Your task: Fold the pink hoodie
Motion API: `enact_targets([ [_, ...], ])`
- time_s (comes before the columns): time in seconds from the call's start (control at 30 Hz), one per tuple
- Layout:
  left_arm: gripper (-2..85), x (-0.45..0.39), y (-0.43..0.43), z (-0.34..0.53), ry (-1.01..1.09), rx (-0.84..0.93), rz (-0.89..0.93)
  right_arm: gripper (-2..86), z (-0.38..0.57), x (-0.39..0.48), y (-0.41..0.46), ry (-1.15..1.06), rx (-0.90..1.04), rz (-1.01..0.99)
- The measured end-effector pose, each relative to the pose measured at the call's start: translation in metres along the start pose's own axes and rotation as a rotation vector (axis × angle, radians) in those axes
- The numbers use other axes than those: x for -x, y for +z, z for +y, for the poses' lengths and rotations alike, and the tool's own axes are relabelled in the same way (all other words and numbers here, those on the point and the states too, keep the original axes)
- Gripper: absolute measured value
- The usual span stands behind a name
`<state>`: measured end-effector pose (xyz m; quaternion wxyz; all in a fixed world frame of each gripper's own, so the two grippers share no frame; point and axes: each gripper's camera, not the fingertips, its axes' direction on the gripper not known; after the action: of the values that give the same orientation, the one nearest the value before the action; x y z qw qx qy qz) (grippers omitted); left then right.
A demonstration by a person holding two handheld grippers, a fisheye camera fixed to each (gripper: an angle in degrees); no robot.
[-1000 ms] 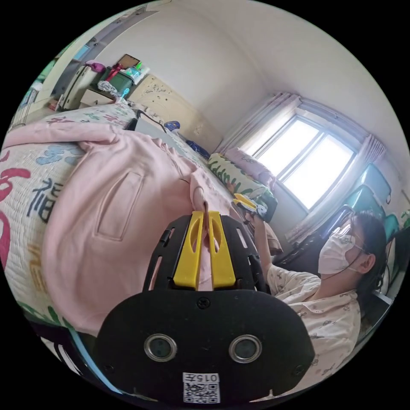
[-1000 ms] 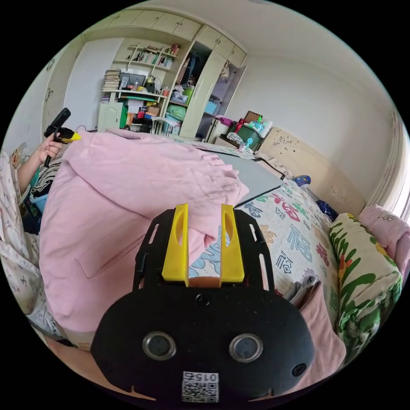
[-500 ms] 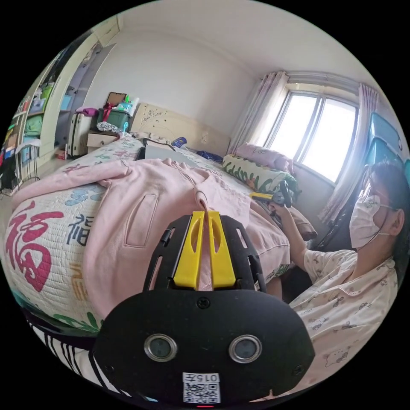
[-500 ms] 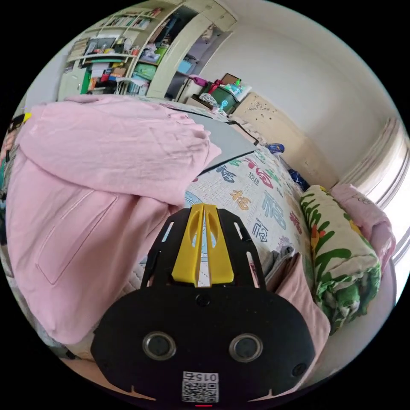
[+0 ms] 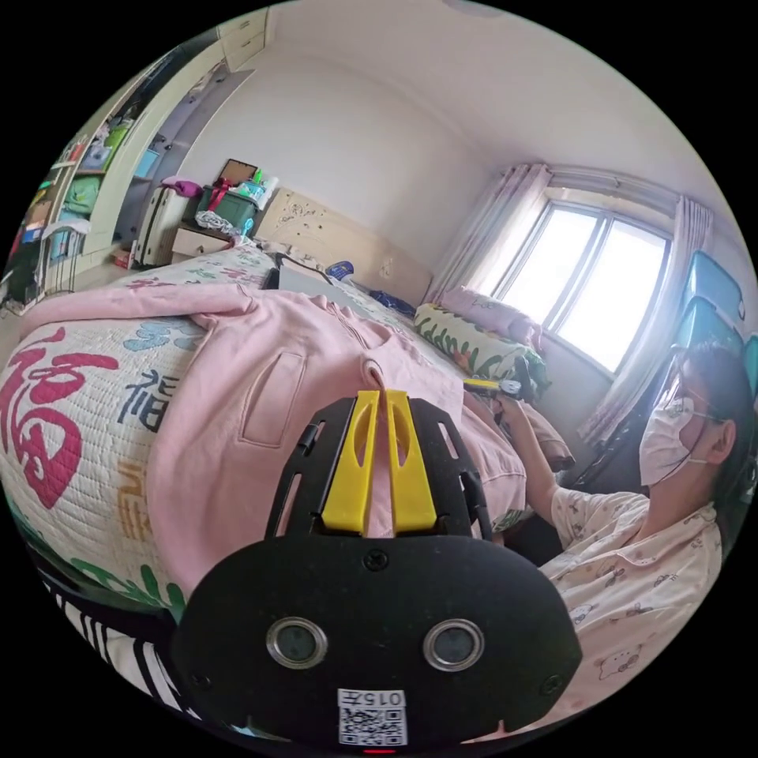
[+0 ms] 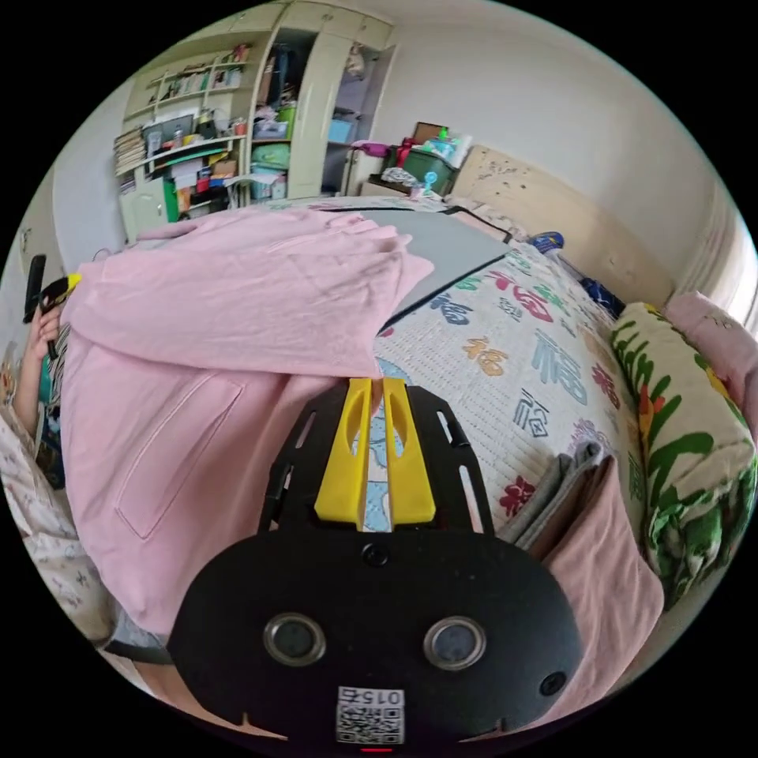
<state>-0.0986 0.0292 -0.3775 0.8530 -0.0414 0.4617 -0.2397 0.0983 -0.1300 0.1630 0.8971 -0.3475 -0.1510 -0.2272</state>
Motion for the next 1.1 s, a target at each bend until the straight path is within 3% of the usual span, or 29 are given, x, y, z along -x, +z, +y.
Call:
enact_targets([
  [0.1, 0.2, -0.013, 0.012, 0.000, 0.062, 0.043, -0.020, 2.0, -0.009, 0.020, 0.006, -0.024, 0.042, 0.151],
  [0.43, 0.2, -0.016, 0.003, 0.015, 0.066, 0.092, -0.023, 3.3, -0.019, 0.051, 0.036, -0.070, 0.180, 0.117],
  [0.53, 0.2, -0.015, -0.014, 0.019, 0.054, 0.018, -0.012, 4.3, -0.017, 0.060, 0.039, -0.071, 0.182, 0.127],
  [0.63, 1.0, -0.018, -0.051, 0.022, 0.014, -0.130, -0.113, 5.1, -0.014, 0.068, 0.040, -0.066, 0.174, 0.141],
  [0.7, 5.1, -0.024, -0.081, 0.025, 0.014, -0.291, -0.220, 5.2, -0.011, 0.076, 0.043, -0.075, 0.179, 0.147],
  [0.77, 8.3, -0.036, -0.086, 0.019, 0.066, -0.307, -0.223, 5.1, -0.008, 0.082, 0.046, -0.084, 0.182, 0.153],
  [0.97, 11.1, -0.091, -0.010, -0.013, 0.392, 0.027, -0.009, 4.8, 0.008, 0.095, 0.052, -0.091, 0.182, 0.157],
  [1.1, 10.9, -0.084, 0.028, -0.031, 0.344, 0.232, -0.030, 5.1, 0.023, 0.101, 0.055, -0.083, 0.170, 0.165],
])
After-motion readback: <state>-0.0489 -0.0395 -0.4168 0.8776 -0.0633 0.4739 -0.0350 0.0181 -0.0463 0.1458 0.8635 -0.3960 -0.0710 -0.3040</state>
